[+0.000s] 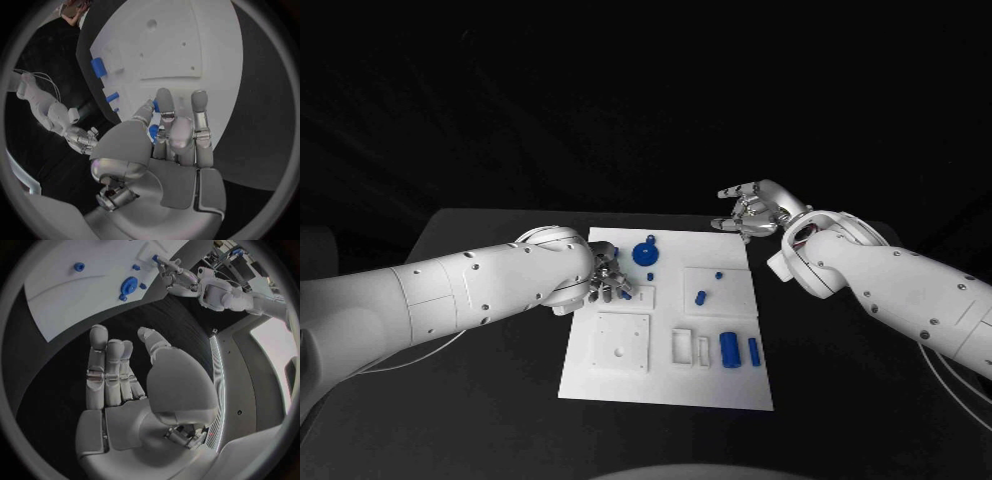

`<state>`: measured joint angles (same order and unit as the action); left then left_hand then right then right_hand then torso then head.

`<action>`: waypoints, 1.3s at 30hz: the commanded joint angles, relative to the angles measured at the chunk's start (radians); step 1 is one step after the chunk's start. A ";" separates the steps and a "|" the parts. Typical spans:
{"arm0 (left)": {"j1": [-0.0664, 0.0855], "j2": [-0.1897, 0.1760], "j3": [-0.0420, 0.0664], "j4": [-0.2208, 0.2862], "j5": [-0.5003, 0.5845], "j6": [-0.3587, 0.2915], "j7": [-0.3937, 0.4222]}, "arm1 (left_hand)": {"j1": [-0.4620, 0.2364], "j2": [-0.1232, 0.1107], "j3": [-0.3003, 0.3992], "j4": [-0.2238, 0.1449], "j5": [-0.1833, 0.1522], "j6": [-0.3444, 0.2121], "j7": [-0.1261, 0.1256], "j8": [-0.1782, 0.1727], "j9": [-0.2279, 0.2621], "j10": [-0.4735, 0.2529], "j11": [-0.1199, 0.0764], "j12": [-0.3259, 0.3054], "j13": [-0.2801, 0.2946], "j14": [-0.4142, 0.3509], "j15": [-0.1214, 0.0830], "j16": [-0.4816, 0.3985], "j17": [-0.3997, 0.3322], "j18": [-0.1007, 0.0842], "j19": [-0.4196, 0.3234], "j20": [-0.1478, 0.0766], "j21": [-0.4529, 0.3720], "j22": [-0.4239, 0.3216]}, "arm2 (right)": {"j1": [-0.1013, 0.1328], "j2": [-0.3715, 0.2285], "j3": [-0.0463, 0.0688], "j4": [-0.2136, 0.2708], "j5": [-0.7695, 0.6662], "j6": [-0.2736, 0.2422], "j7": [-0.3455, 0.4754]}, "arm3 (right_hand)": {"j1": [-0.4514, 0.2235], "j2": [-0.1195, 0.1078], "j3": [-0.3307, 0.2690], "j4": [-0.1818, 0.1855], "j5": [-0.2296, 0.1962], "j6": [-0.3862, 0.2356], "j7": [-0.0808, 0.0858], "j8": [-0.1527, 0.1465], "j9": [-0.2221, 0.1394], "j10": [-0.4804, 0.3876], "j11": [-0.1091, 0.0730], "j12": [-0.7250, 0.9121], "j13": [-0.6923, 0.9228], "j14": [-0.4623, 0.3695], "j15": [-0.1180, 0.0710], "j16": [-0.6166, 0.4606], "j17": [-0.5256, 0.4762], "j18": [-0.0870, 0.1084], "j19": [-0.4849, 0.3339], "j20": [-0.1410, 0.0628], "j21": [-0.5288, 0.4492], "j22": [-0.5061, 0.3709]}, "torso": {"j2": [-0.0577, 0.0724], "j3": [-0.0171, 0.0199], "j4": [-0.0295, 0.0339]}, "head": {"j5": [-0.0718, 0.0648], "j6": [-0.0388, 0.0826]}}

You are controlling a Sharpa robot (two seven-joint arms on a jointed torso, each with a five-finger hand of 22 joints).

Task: Assemble the parts on the task board

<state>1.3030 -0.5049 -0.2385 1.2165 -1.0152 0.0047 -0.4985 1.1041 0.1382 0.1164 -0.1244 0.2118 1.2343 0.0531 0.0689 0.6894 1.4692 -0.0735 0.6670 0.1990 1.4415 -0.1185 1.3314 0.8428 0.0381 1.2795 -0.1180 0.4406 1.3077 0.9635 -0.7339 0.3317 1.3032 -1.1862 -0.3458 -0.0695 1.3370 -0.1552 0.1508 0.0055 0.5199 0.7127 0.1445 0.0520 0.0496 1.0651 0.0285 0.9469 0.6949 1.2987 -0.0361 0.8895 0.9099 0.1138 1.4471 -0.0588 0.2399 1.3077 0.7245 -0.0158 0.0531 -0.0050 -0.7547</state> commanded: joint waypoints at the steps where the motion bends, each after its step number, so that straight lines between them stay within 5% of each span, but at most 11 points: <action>1: -0.002 0.001 0.000 0.002 -0.017 0.023 0.006 | 0.018 0.016 0.028 -0.026 0.005 0.208 -0.115 0.003 0.250 0.046 -0.014 0.002 0.001 -0.001 -0.009 0.002 -0.001 -0.001 0.007 0.000 -0.007 0.017 | -0.001 0.001 0.001 0.000 0.002 0.011 0.007 | -0.007 -0.002 -0.001 0.006 0.007 -0.006 0.000 -0.002 0.001 -0.004 -0.001 0.001 -0.001 0.001 -0.004 0.002 0.000 0.013 0.004 0.000 -0.002 0.021 | 0.001 0.0000 -0.0005 | 0.000 -0.001; 39: -0.006 0.027 0.000 -0.017 -0.057 0.046 0.005 | 0.018 0.017 0.027 -0.022 0.000 0.206 -0.114 0.003 0.250 0.046 -0.014 0.000 0.000 -0.001 -0.009 0.001 -0.006 -0.002 0.008 -0.001 -0.009 0.017 | -0.003 0.007 0.001 -0.003 0.002 0.014 0.008 | -0.010 -0.001 -0.002 0.005 0.007 -0.005 0.000 -0.002 0.001 -0.004 -0.001 0.002 0.000 0.002 -0.004 0.002 0.000 0.013 0.005 0.000 -0.002 0.021 | 0.001 0.0023 -0.0014 | -0.002 -0.003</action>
<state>1.2983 -0.4828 -0.2386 1.1985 -1.0659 0.0258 -0.4980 1.1041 0.1383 0.1163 -0.1245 0.2116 1.2461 0.0521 0.0698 0.9417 1.4821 -0.0672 0.6670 0.1990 1.4401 -0.1216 1.3314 0.8378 0.0380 1.2795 -0.1180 0.4365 1.3081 0.9612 -0.7284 0.3317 1.3003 -1.1846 -0.3424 -0.0692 1.3371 -0.1553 0.1508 0.0055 0.5229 0.7127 0.1445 0.0519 0.0496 1.0651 0.0286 0.9469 0.6949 1.2987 -0.0361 0.8895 0.9100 0.1138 1.4471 -0.0588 0.2399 1.3075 0.7252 -0.0138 0.0515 -0.0067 -0.7565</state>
